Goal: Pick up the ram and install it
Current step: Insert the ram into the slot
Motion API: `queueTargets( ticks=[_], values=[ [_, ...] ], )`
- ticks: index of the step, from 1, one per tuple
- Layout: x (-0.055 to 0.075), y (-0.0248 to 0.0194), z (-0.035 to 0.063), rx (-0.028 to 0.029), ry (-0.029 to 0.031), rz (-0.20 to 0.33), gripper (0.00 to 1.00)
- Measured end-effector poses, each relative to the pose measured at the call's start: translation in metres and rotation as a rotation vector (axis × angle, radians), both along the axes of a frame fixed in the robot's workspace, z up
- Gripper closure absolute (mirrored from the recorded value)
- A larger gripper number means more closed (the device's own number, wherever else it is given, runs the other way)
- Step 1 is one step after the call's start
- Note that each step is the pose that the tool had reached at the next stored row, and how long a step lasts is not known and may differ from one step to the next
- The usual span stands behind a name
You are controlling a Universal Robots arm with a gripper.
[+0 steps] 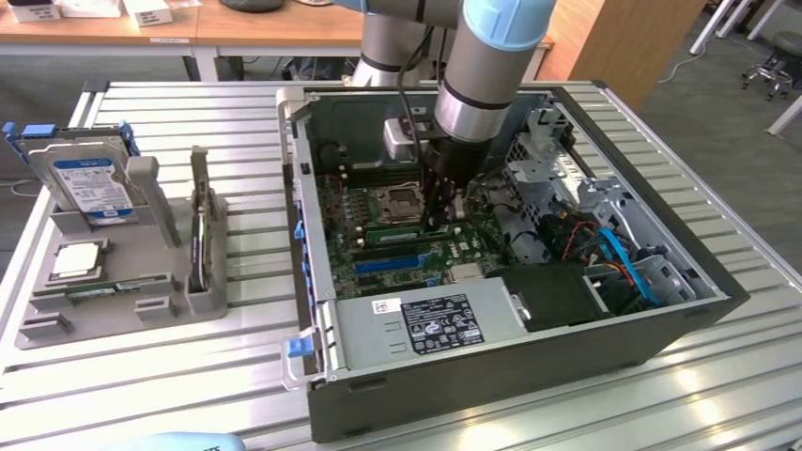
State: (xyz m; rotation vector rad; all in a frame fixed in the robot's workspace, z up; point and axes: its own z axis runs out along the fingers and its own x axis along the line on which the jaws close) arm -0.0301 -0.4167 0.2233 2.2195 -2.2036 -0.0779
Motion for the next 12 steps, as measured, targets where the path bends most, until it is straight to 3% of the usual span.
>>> queueTargets(
  ticks=[12],
  values=[
    [0.0, 0.0001, 0.026, 0.0003, -0.0001, 0.0, 0.81]
  ],
)
